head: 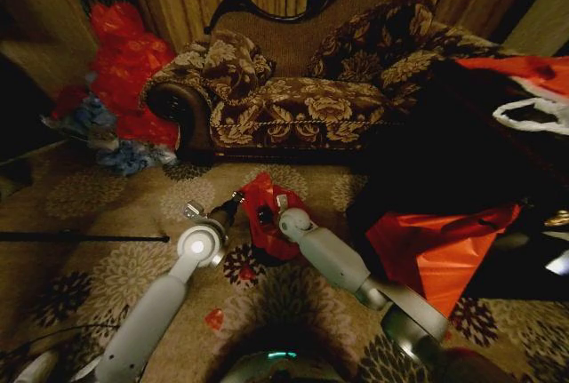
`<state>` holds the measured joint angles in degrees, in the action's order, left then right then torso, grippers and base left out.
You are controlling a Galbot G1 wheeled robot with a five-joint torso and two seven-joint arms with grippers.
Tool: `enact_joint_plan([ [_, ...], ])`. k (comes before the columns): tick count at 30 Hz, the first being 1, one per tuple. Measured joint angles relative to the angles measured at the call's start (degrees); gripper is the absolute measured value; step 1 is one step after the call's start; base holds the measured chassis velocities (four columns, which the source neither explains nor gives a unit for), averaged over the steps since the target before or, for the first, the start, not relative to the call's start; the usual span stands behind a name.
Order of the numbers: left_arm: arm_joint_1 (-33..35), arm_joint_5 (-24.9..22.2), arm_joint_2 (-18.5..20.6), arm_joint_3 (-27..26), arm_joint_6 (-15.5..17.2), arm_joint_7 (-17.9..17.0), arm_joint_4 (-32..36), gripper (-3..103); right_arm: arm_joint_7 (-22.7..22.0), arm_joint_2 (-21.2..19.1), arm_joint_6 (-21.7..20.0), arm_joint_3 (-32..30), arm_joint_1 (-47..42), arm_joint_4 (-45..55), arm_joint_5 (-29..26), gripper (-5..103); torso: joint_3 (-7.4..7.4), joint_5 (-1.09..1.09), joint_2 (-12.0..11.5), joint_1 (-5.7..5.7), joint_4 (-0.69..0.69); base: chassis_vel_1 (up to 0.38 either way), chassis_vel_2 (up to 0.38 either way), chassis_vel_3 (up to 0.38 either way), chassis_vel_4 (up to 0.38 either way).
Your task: Place a garbage bag over the trash bin.
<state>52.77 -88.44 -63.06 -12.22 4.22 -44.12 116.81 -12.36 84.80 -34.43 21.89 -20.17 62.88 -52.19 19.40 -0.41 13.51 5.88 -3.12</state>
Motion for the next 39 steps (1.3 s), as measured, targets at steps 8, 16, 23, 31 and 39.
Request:
enact_joint_plan([
  [8,0.17,2.72,-3.65,1.82,1.03,-0.29,-4.24,0,0.76,5.01,-0.28,-0.07,2.16,-8.82,0.4,0,0.0,-0.02,0.0,0.0,0.0,0.0,0.0,0.0,0.0],
  [16,0.45,5.69,-6.43,3.17,2.36,0.17,-8.48,0,2.51,7.57,-1.03,-2.08,2.7,-16.48,1.68,0,0.0,0.0,0.0,0.0,0.0,0.0,0.0,0.0,0.0],
  [23,1.01,6.66,-6.9,3.52,2.53,-0.19,-8.58,0,3.22,7.52,-1.15,-3.12,1.8,-18.95,2.31,0,0.0,0.0,0.0,0.0,0.01,0.0,0.0,0.0,0.0],
  [31,0.34,6.91,-6.75,3.36,2.39,-1.46,-7.58,0,3.26,7.44,-2.03,-3.71,0.95,-18.51,2.19,0,0.0,-0.01,0.0,0.0,0.01,0.0,0.0,0.0,0.0],
  [39,0.3,6.69,-4.92,3.18,2.81,-5.24,-4.28,0,3.8,7.4,-1.97,-4.91,0.07,-19.83,3.42,0,0.0,0.0,0.0,0.0,0.01,0.0,0.0,0.0,0.0],
])
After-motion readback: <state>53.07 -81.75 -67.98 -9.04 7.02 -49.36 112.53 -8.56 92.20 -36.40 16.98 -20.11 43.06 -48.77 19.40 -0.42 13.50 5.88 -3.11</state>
